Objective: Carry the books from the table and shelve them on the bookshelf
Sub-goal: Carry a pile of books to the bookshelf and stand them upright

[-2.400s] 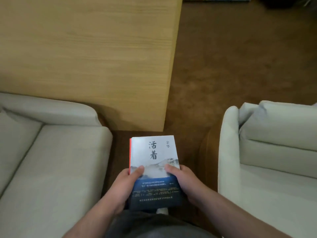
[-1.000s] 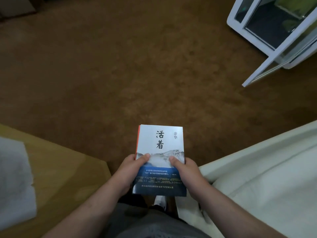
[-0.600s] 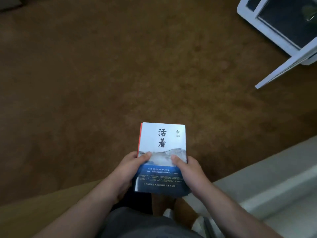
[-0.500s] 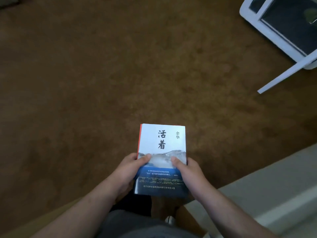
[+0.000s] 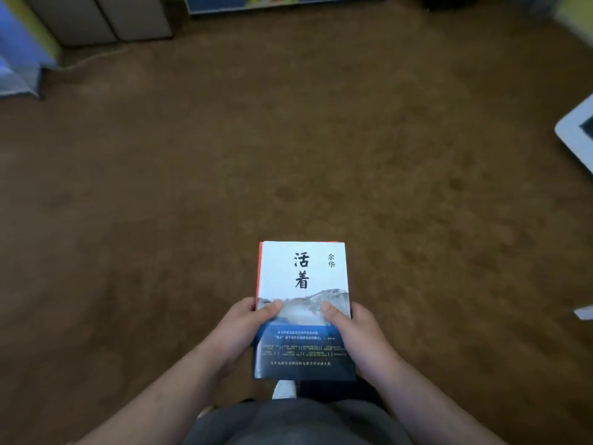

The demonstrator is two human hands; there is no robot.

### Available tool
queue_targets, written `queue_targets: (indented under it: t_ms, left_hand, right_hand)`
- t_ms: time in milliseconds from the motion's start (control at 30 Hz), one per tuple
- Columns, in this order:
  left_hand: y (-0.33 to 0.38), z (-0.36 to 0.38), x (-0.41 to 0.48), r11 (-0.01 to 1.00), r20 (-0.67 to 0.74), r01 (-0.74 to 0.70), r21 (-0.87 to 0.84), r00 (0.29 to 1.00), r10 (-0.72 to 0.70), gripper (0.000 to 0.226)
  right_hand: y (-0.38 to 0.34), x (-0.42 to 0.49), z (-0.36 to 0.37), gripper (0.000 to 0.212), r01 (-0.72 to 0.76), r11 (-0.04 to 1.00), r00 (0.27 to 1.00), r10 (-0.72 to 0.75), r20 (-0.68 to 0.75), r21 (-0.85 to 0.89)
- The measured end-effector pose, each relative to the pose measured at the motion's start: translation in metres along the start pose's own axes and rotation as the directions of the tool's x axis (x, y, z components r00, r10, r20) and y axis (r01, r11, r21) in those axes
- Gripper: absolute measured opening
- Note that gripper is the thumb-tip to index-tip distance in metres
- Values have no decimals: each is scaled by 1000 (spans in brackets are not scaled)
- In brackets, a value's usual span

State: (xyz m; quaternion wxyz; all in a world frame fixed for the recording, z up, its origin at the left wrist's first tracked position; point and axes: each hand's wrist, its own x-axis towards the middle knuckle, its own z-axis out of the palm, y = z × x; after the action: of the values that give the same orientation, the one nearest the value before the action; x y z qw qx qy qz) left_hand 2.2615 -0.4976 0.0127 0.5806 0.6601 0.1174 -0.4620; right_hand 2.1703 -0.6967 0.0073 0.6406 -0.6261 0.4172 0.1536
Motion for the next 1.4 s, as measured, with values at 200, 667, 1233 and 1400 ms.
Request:
queue_targets:
  t_ms: [200,667,1233,1400]
  left_hand:
    - [58,-35,27,978,-162,-125,-168,982,98,66]
    - [107,-105,29,740,-588,-341,-580,804,-91,34]
    - [82,-312,-19,460,-775,-628,-627,562,-288,26]
    - [65,-347,-39,375,-785,-698,-610,467,-407,47]
  right_hand:
    - [-100,73,31,28,99,981,979,-66,192,-164]
    - [-251,165,167,34,437,735,772,-10,636,-519]
    - [-317,134,482,18,699,442,485,286,827,-562]
    - [-314,111,552,22,757,362,414,378,828,-544]
